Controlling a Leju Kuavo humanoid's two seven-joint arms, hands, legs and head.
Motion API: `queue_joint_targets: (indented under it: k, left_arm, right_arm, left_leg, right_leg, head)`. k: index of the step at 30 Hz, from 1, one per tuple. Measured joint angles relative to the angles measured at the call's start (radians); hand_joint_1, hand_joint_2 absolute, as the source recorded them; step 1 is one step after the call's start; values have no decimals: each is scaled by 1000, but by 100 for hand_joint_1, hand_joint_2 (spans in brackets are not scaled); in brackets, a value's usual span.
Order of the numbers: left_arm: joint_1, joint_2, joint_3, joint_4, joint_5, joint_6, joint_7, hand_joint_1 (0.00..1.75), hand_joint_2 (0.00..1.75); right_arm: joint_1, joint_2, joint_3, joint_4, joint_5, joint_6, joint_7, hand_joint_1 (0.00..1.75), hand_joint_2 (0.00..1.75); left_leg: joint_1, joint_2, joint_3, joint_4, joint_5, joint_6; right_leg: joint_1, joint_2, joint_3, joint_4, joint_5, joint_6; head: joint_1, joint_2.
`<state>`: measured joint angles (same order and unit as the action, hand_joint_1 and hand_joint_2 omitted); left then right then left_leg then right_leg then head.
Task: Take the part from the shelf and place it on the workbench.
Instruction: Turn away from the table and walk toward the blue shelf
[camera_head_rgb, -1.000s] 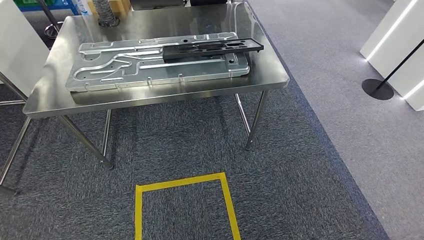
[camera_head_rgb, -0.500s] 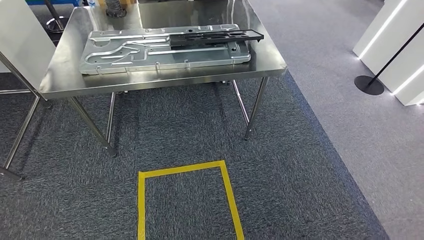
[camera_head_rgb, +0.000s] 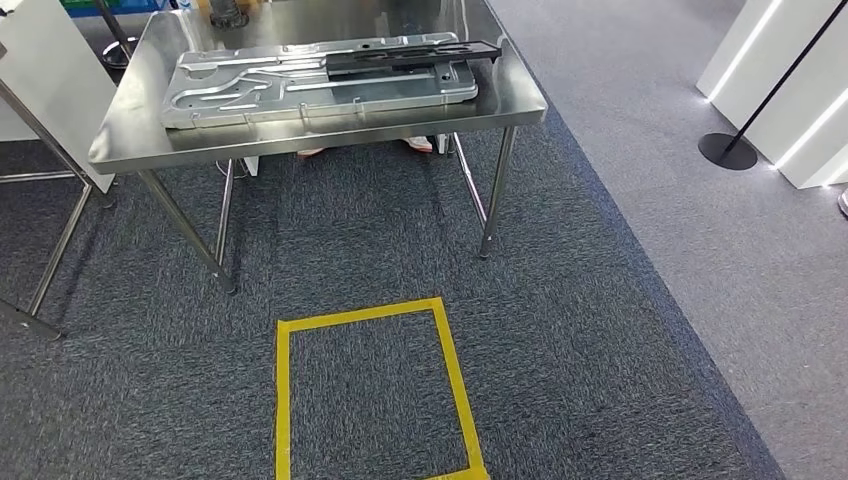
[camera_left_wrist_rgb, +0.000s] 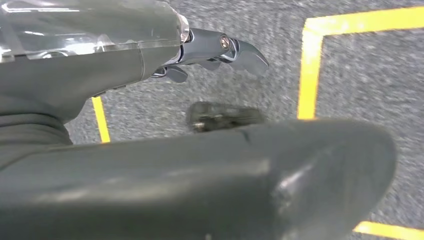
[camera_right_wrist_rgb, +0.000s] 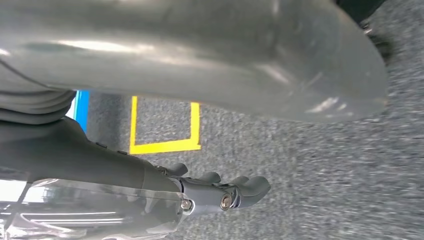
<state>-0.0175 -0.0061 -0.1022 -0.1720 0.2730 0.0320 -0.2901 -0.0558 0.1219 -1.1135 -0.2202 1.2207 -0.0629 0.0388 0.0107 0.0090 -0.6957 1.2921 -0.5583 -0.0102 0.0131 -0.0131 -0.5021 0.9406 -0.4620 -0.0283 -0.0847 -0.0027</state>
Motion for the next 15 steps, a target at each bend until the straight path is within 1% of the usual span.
queue_joint_targets:
  k: [1,2,3,4,5,6,7,8,9,10,11,12,13,14,15]
  left_arm:
    - [-1,0,0,0,0,0,0,0,0]
    - [-2,0,0,0,0,-1,1,0,0]
    - [-3,0,0,0,-1,-1,2,0,0]
    - [-5,0,0,0,-1,-1,2,0,0]
    - [-7,0,0,0,-1,-1,2,0,0]
    - [-8,0,0,0,-1,-1,2,0,0]
    - [-9,0,0,0,-1,-1,2,0,0]
    - [-9,0,0,0,0,-1,2,0,0]
    - [-9,0,0,0,0,-1,3,0,0]
    - [-9,1,0,0,1,0,4,0,0]
    - [-9,1,0,0,3,0,5,0,0]
    - [-8,2,0,0,6,1,6,0,0]
    - [-7,2,1,0,8,2,6,0,0]
    - [-6,2,1,0,10,3,6,0,0]
    - [-5,2,1,0,10,4,6,0,0]
  right_arm:
    - [0,-2,0,1,0,0,-1,0,0]
    - [0,-5,0,2,0,0,-2,0,0]
    - [-1,-6,0,3,0,0,-3,0,0]
    - [-1,-7,0,4,0,0,-4,0,0]
    - [-2,-8,0,4,0,1,-5,0,0]
    - [-2,-9,0,5,0,1,-6,0,0]
    - [-1,-9,0,5,0,1,-7,0,0]
    - [-2,-10,0,6,0,4,-10,0,0]
    - [-3,-10,0,6,-1,7,-12,0,0]
    - [-3,-10,0,6,-2,12,-16,0,0]
    - [-3,-10,1,6,-4,17,-19,0,0]
    - [-2,-9,1,7,-9,22,-23,0,0]
    - [-2,-8,1,8,-14,26,-27,0,0]
    - [-2,-7,1,9,-19,30,-30,0,0]
    - [-1,-6,0,10,-23,32,-32,0,0]
  left_leg:
    - [0,0,24,-1,27,1]
    - [0,0,65,-39,54,3]
    - [-1,0,126,-108,61,6]
    - [-2,-1,189,-192,49,10]
    - [-4,-1,236,-260,30,14]
    - [-7,-1,265,-305,11,18]
    - [-9,-1,271,-324,5,22]
    - [-9,0,264,-324,10,28]
    - [-8,2,258,-326,17,35]
    - [-7,4,251,-328,26,42]
    - [-6,6,241,-329,37,47]
    - [-6,6,229,-329,47,49]
    - [-7,7,215,-328,57,51]
    - [-7,7,202,-328,67,50]
    - [-7,7,189,-327,77,48]
  right_leg:
    - [0,0,-26,9,11,2]
    - [0,0,-51,20,22,4]
    - [1,1,-73,32,30,7]
    - [2,1,-91,45,37,11]
    - [2,0,-103,55,44,15]
    - [2,-1,-109,61,51,20]
    - [1,-3,-113,64,57,26]
    - [-1,-3,-115,65,62,32]
    - [-3,-1,-120,73,53,38]
    - [-6,2,-129,95,27,43]
    - [-9,5,-143,137,-15,49]
    - [-13,7,-163,197,-66,54]
    - [-16,8,-183,266,-110,58]
    - [-19,8,-197,325,-134,62]
    - [-22,8,-198,358,-134,64]
  head:
    - [0,0]
    - [0,0]
    - [0,0]
    - [0,0]
    - [0,0]
    - [0,0]
    - [0,0]
    - [0,0]
    - [0,0]
    - [0,0]
    - [0,0]
    - [0,0]
    - [0,0]
    - [0,0]
    - [0,0]
